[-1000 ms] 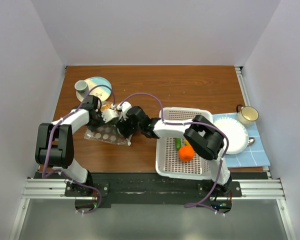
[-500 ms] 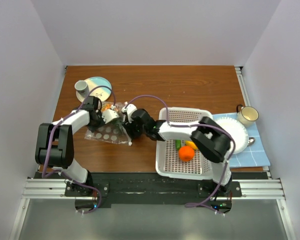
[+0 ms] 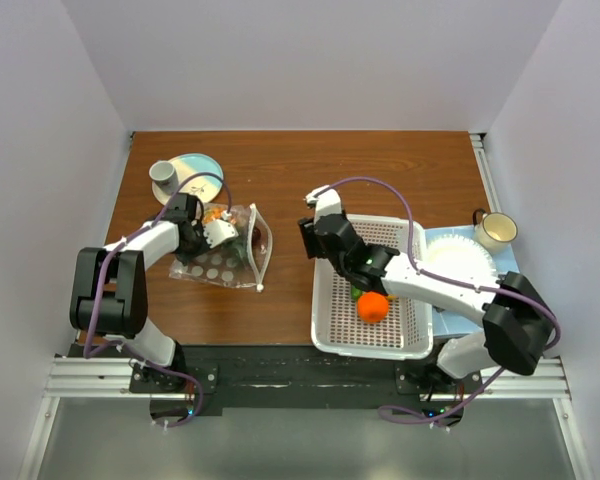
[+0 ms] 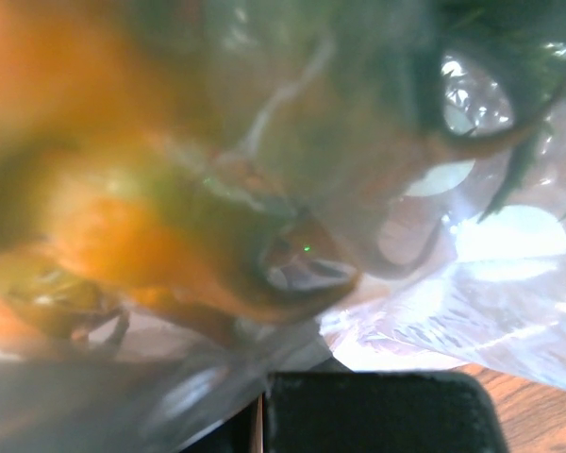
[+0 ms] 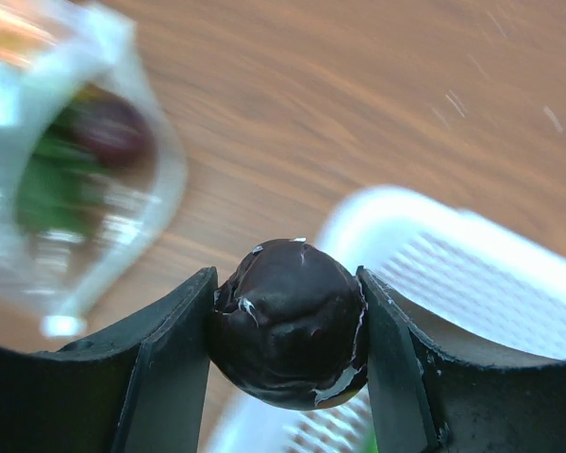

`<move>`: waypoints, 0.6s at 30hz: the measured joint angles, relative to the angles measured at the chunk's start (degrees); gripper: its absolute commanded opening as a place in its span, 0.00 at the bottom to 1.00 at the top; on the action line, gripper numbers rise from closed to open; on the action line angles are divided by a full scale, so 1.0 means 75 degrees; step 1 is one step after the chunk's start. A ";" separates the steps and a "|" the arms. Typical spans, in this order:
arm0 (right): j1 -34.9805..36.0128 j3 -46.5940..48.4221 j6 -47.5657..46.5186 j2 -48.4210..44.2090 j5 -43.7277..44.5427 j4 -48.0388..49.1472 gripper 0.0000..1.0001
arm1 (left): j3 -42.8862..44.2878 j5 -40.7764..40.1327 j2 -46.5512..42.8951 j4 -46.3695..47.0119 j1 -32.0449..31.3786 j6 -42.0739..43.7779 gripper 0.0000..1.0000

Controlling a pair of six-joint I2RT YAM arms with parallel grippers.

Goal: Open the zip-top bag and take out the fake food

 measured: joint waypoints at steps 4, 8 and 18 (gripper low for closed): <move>-0.0420 -0.0152 0.0425 0.0309 0.0519 -0.0612 0.92 | 0.0000 0.0012 0.0000 -0.0003 0.0000 0.0012 0.00; -0.0469 0.0029 0.0460 0.0382 0.0618 -0.0734 0.99 | 0.0029 0.0172 0.0000 -0.0117 0.0000 -0.0003 0.00; 0.0294 0.1591 -0.0638 0.1693 -0.0315 -0.0376 0.62 | 0.0070 0.0347 -0.0020 -0.0265 0.0000 0.0006 0.00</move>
